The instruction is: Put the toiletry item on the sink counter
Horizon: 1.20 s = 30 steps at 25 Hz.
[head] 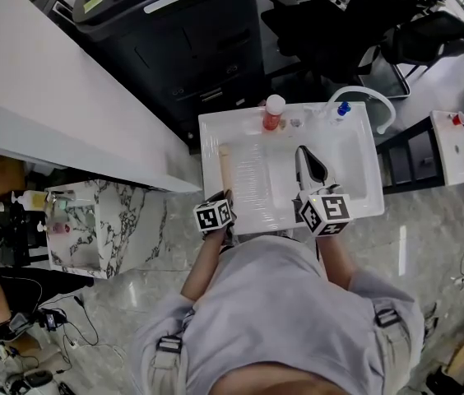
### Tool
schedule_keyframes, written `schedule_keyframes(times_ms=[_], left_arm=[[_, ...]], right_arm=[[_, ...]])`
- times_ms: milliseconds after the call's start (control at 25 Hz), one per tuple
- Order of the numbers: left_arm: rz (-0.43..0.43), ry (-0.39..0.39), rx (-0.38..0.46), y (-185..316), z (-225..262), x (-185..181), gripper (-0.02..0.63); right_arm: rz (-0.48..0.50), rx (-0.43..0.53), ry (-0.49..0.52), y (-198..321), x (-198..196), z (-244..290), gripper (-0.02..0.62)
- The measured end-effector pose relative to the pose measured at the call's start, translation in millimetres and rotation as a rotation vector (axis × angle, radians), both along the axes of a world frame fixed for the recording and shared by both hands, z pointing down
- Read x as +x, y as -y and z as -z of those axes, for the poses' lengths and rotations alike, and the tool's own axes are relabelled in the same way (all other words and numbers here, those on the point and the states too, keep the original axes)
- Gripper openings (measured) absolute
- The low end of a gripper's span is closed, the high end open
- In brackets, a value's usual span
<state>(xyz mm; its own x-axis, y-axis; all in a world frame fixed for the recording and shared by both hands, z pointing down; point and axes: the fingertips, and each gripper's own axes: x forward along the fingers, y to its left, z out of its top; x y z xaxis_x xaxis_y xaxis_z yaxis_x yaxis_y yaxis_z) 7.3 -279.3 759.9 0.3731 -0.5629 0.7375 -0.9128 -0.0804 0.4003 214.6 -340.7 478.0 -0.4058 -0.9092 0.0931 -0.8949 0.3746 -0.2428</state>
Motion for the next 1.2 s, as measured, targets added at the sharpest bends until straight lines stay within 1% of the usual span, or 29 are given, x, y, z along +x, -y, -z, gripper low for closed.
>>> schedule_keyframes(times_ms=[440,800,1200], left_arm=[[0.006,0.003,-0.086,-13,-21,-1,0.032],[0.026,-0.020,-0.130,-17,-33,-1,0.032],[0.008,-0.003,-0.156,-20,-45,1,0.032]], right_arm=[[-0.014,-0.012,0.009,-5,7,-4,0.005],[-0.024,-0.020,0.018,-10,11,-6,0.005],[-0.029,-0.025,0.011,-12,15,-8,0.005]])
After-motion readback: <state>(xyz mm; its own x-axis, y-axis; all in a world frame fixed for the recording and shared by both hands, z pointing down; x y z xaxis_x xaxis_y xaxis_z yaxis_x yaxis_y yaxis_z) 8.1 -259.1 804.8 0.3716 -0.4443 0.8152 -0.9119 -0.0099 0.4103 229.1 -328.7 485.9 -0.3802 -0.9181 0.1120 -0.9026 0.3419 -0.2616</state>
